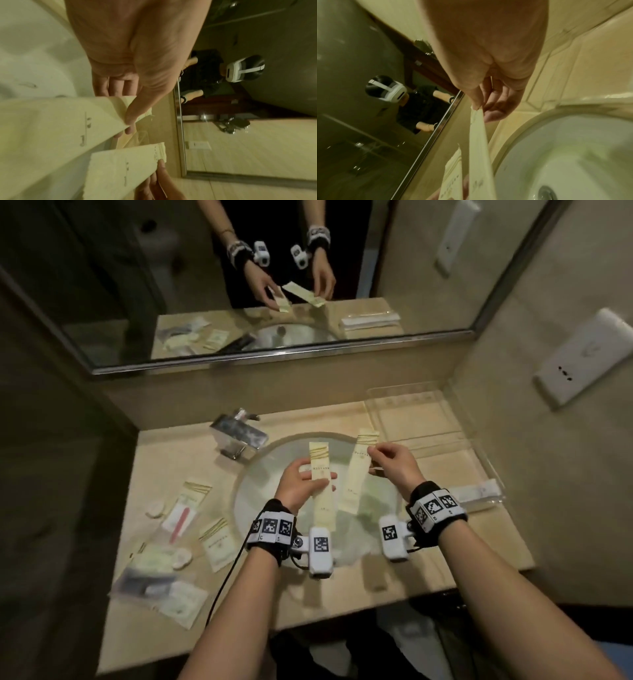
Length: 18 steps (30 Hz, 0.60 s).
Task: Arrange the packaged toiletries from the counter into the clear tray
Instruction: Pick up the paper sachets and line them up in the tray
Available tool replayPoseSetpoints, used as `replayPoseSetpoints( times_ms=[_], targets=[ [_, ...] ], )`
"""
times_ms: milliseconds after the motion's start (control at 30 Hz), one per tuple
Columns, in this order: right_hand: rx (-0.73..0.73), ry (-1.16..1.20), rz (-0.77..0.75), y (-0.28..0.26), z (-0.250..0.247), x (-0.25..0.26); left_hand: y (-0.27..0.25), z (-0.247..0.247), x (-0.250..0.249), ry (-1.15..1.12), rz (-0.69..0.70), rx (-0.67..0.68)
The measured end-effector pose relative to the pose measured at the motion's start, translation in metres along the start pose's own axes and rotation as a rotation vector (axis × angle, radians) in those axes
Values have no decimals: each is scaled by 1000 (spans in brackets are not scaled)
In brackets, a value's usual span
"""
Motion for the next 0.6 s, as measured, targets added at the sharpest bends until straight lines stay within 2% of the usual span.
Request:
replayPoseSetpoints(
  times_ms=[100,267,367,533,600],
  targets=[
    [-60,0,59,6,-47,-21,15,42,-1,52,-23,26],
    [-176,11,188,26,-122,-66,47,106,-2,111,-57,-3],
    [-297,23,290,40,-160,-90,63,136,-4,112,-58,-44],
    [-456,-3,410,66,-196,-123,82,159,-3,105,-61,-110],
    [-476,-18,448,73,-200,-128,85,162,0,101,-68,-141]
  ],
)
Point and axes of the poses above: each hand's wrist, its own y-axis towards the middle knuckle, its own z-axis out of the palm, x = y × z, the point moved 2 cm from there along y, towards the middle knuckle, and after that the axes turned 10 degrees about -z, right-handed, at the moved point
